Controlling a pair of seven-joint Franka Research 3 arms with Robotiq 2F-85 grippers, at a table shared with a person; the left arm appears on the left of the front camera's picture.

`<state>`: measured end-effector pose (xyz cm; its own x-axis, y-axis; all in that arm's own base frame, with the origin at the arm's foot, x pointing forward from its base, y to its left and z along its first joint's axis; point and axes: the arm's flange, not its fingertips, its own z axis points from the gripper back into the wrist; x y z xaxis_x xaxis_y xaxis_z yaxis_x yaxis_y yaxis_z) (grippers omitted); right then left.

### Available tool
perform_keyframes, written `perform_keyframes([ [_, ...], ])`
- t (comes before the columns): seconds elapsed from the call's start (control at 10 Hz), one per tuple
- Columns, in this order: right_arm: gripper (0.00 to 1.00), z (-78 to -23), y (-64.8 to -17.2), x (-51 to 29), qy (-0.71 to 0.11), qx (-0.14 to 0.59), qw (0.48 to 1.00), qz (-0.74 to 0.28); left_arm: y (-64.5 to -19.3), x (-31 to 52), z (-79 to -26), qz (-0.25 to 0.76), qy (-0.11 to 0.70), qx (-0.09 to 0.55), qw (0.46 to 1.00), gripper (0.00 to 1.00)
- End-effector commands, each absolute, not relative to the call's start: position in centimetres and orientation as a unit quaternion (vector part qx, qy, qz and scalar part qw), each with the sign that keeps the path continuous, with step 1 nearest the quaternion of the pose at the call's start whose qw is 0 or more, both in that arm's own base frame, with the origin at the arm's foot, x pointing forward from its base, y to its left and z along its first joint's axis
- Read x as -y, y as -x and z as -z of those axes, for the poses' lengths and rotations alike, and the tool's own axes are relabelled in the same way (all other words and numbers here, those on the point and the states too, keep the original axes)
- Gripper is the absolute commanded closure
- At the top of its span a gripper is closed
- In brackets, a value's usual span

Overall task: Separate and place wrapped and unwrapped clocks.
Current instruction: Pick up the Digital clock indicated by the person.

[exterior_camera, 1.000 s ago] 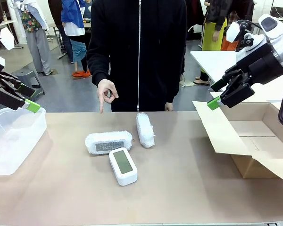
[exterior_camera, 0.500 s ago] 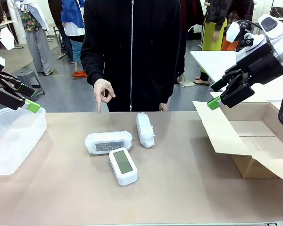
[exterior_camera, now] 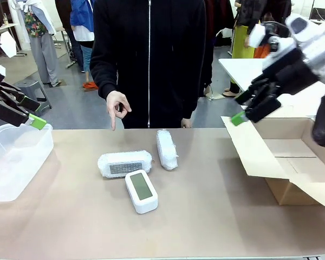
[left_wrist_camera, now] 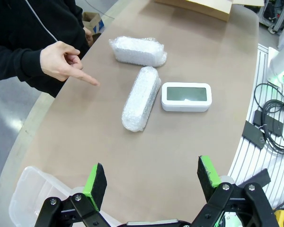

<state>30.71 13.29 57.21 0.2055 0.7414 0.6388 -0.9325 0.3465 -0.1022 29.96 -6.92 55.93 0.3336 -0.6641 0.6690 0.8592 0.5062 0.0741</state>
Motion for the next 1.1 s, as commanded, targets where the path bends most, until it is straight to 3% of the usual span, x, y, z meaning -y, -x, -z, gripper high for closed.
perform_keyframes([
  [0.0, 0.0, -58.7, -31.9, -21.8, -0.159, 0.261, 0.773, -0.555, -30.1, 6.9, -55.9, 0.474, 0.153, 0.332, 0.801, 0.0],
  [0.3, 0.0, -55.2, -33.1, -34.5, -0.131, 0.195, 0.785, -0.574, -30.1, 6.9, -55.9, 0.474, 0.153, 0.332, 0.801, 0.0],
  [0.4, 0.0, -53.2, -33.2, -38.0, -0.17, 0.234, 0.764, -0.577, -30.1, 6.9, -55.9, 0.474, 0.153, 0.332, 0.801, 0.0],
  [0.5, 0.0, -51.2, -33.5, -40.1, -0.163, 0.221, 0.761, -0.588, -30.1, 6.9, -55.9, 0.474, 0.153, 0.332, 0.801, 0.0],
  [0.7, 0.0, -49.8, -35.5, -39.0, -0.163, 0.224, 0.783, -0.557, -30.1, 6.9, -55.9, 0.474, 0.153, 0.332, 0.801, 0.0],
  [0.8, 0.0, -50.1, -33.3, -40.6, -0.159, 0.208, 0.768, -0.585, -30.1, 6.9, -55.9, 0.474, 0.153, 0.332, 0.801, 0.0],
  [1.0, 0.0, -50.1, -33.3, -40.6, -0.159, 0.208, 0.768, -0.585, -30.1, 6.9, -55.9, 0.474, 0.153, 0.332, 0.801, 0.0],
])
